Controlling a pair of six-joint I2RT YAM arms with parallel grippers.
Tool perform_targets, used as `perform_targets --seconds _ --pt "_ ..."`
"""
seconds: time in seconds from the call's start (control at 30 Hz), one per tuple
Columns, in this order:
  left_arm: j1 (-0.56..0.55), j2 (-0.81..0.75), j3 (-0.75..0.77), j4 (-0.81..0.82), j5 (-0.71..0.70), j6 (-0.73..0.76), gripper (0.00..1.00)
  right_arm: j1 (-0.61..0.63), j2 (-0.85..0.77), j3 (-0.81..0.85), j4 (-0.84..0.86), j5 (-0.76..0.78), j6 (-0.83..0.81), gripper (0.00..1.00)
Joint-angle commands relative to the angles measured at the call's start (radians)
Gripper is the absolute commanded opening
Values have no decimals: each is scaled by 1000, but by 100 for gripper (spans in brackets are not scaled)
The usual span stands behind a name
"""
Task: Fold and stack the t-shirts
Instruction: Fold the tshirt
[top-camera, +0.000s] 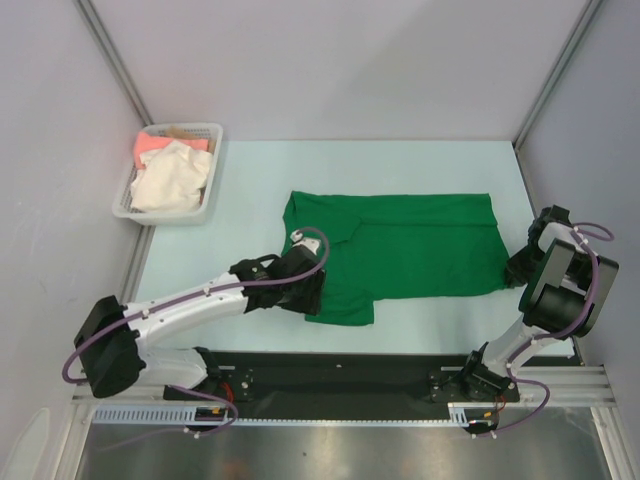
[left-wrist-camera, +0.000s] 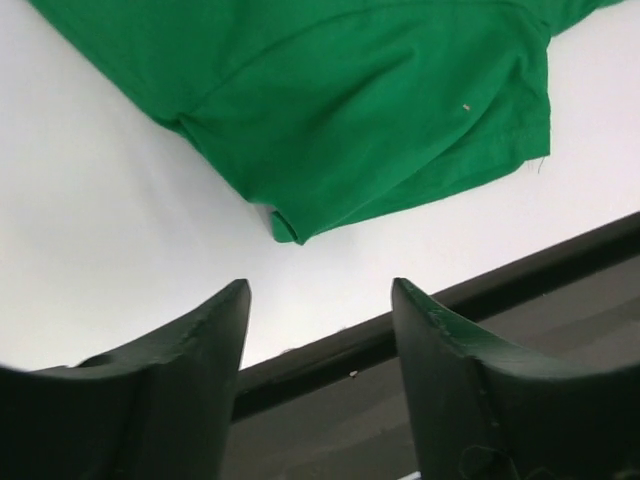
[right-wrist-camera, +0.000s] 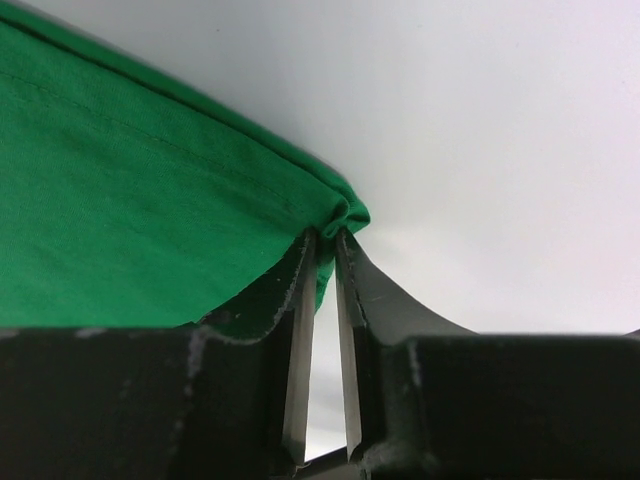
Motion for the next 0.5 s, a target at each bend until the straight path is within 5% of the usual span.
perform_targets --seconds 0.0,0.47 --pt "59 25 -28 91 132 -19 63 3 -23 -4 5 -15 -15 18" --pt "147 145 -28 122 256 -68 36 9 -15 -1 2 -19 -23 17"
